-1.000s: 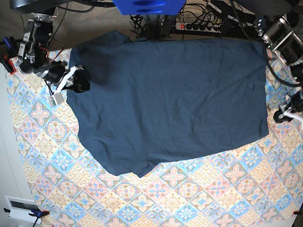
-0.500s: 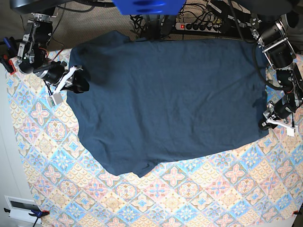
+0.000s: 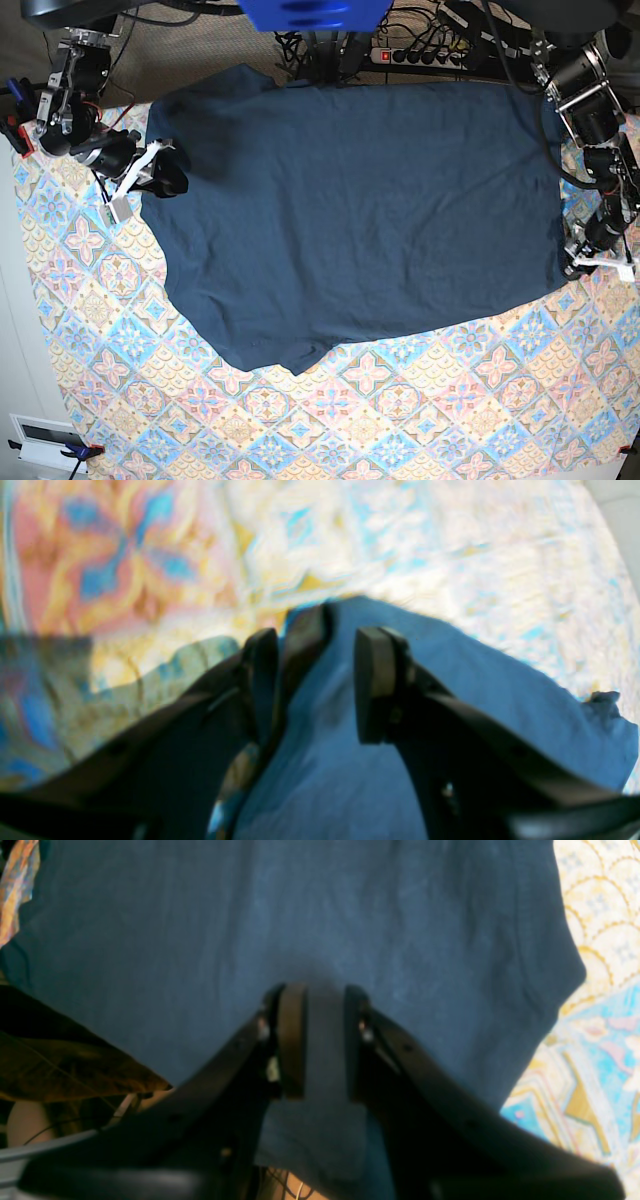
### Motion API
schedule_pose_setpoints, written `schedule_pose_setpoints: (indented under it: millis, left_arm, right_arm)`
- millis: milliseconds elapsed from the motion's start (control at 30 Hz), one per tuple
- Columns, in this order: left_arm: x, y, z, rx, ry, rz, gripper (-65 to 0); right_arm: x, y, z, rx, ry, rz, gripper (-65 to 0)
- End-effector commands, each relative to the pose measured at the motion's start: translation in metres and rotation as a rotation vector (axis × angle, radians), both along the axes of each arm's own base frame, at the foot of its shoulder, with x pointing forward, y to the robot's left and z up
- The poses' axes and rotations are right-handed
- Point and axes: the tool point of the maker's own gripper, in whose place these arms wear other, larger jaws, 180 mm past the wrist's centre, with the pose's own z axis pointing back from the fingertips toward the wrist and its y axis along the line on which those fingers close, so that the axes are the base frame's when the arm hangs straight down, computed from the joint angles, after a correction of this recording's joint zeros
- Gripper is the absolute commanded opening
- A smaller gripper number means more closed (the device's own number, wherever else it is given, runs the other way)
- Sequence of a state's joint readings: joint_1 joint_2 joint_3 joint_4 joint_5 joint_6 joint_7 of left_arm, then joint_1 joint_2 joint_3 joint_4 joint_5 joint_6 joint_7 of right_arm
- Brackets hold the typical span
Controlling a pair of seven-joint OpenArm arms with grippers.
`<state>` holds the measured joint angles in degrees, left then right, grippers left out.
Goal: Layout the t-shirt on the table in an organized manner, then fold the t-shirt properly
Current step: 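Grasp the shirt's side edge with the left gripper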
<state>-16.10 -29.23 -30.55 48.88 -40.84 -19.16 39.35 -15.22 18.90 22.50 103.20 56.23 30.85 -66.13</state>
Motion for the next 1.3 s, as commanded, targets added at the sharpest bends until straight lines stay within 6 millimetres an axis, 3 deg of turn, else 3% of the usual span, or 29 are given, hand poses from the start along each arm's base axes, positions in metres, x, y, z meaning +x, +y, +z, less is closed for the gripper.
schedule_pose_setpoints:
  millis: [0,100,200,267,367,467,567,833,933,1033,1167,1267]
  left_arm:
    - [0.011,0.012,0.020,0.025,-0.064,0.018,-40.0]
    - [0.018,0.002,0.010,-0.025,-0.062,0.033,-40.0]
    - [0.028,-0.006,0.012,-0.051,-0.075,0.029,-40.3]
    - [0.041,-0.026,0.007,-0.082,-0.075,0.001,-40.3]
    - [0.058,-0.041,0.013,-0.083,-0.082,-0.039,-43.4]
    - [0.086,-0.064,0.030,-0.104,-0.132,-0.072,-54.9]
    - [0.113,-0.075,0.047,-0.080,-0.182,-0.078,-65.0]
    - [0.174,-0.086,0.106,0.017,-0.296,-0.098,-63.2]
    - [0.181,-0.080,0.117,0.068,-0.297,-0.102,-63.0]
    - [0.177,-0.076,0.113,0.064,-0.254,-0.107,-63.0]
    - [0.154,-0.063,0.103,0.036,-0.183,-0.139,-59.9]
    - [0.120,-0.027,0.109,0.028,-0.199,-0.096,-53.6]
  right_arm:
    - [0.007,-0.002,0.014,0.004,-0.051,0.002,-52.6]
    - [0.008,-0.001,0.015,0.005,-0.054,0.004,-52.6]
    - [0.008,-0.001,0.015,0.005,-0.054,0.004,-52.6]
    - [0.008,-0.001,0.016,0.006,-0.056,0.005,-52.6]
    - [0.007,-0.001,0.015,0.006,-0.053,0.005,-52.6]
    - [0.007,-0.009,0.016,-0.002,-0.058,-0.017,-52.6]
    - [0.007,-0.017,0.019,-0.010,-0.063,-0.040,-52.6]
    - [0.002,-0.030,0.019,-0.025,-0.060,-0.074,-52.6]
    - [-0.007,-0.029,0.012,-0.026,-0.033,-0.070,-52.6]
    - [-0.007,-0.028,0.012,-0.024,-0.033,-0.069,-52.6]
    - [-0.007,-0.028,0.012,-0.024,-0.033,-0.069,-52.6]
    - [-0.006,-0.027,0.012,-0.023,-0.035,-0.067,-52.6]
